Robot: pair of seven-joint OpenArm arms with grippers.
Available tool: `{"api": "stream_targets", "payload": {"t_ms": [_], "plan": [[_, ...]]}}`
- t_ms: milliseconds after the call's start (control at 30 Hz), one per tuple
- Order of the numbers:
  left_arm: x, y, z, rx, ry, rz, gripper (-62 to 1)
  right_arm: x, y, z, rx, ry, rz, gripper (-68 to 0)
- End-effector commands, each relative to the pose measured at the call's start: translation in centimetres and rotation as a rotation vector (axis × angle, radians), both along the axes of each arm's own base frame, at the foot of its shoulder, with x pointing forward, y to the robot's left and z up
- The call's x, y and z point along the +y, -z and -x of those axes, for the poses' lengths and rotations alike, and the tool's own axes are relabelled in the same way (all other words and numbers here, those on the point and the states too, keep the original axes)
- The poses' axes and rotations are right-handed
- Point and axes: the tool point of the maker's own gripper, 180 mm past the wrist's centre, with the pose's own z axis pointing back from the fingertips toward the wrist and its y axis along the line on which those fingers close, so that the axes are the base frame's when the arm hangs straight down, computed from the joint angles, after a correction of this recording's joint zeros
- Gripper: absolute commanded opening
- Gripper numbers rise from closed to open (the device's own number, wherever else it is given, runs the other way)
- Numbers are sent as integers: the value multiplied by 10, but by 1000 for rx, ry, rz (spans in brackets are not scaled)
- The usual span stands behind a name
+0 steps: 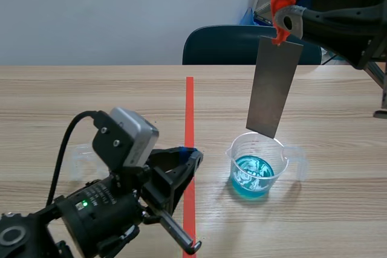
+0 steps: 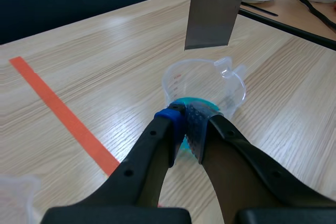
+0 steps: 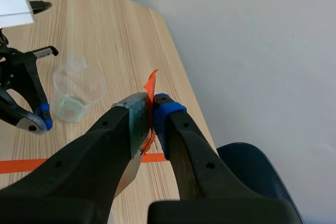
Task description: Do the redox reaction experiment
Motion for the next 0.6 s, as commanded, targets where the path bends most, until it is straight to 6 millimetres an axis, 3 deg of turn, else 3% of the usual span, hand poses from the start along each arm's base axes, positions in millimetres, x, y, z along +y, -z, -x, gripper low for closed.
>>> {"api": "stream_targets", "payload": {"t_ms": [0, 233, 567], "plan": [[2, -9, 5, -8, -5, 28, -578, -1, -9, 1, -20, -12, -9, -667], [21, -17, 28, -10, -7, 39, -578, -1, -9, 1, -20, -12, -9, -667], [38, -14, 43, 15, -24, 21, -577, -1, -9, 1, -20, -12, -8, -667]]}}
